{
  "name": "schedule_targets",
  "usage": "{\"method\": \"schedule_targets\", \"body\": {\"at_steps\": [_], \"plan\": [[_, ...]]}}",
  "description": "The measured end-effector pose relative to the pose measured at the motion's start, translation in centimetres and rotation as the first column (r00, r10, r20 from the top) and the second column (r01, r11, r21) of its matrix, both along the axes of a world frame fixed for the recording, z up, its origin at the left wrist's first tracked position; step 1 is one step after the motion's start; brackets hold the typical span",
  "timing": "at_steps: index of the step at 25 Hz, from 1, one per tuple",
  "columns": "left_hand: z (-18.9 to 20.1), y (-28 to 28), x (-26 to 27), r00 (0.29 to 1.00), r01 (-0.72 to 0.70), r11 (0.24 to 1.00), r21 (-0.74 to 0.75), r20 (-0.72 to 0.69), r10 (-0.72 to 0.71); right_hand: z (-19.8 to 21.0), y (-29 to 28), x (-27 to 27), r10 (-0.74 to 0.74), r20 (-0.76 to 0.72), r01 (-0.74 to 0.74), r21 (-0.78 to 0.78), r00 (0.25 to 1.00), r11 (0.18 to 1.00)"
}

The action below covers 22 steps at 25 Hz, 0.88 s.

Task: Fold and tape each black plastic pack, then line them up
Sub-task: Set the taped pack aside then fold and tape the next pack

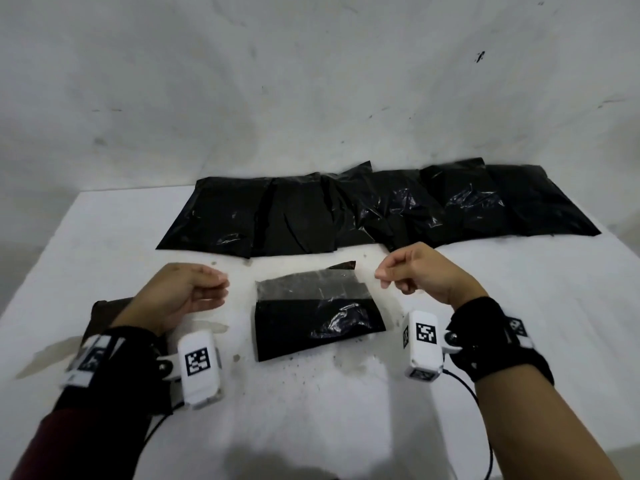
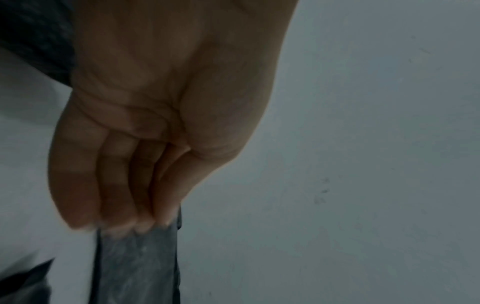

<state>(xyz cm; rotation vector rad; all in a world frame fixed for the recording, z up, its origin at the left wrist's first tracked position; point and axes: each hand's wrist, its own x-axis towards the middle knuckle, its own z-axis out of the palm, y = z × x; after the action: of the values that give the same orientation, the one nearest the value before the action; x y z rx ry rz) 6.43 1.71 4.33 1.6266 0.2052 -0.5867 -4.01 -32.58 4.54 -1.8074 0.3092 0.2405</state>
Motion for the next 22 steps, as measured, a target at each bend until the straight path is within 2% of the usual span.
{"method": "schedule_targets", "body": {"at_steps": [5,12,16,22], "plan": [[-3.4,-0.9,-1.8,0.987,-0.126,0.989,0.082,-0.089,0.133,-1.4,-0.2,0.8,-0.095,-0.038,0.091,-0.102,0.995,0.991],[-5.8,-1.8,-2.2,0.966,-0.246,0.955,0.164,-0.043,0.256,-3.6,-0.2,2.9,-0.111,-0.055,0.099,-0.197,0.992,0.975],[-6.7,-2.3,-2.3,0.962,-0.262,0.938,0.229,-0.011,0.271,-4.6,-0.3,3.5,-0.093,-0.048,0.079,-0.242,0.994,0.967],[-8.6,-2.3,-2.2,0.984,-0.174,0.879,0.444,0.034,0.177,-6.8,-0.4,4.3,-0.12,-0.072,0.086,-0.362,0.99,0.928]]}}
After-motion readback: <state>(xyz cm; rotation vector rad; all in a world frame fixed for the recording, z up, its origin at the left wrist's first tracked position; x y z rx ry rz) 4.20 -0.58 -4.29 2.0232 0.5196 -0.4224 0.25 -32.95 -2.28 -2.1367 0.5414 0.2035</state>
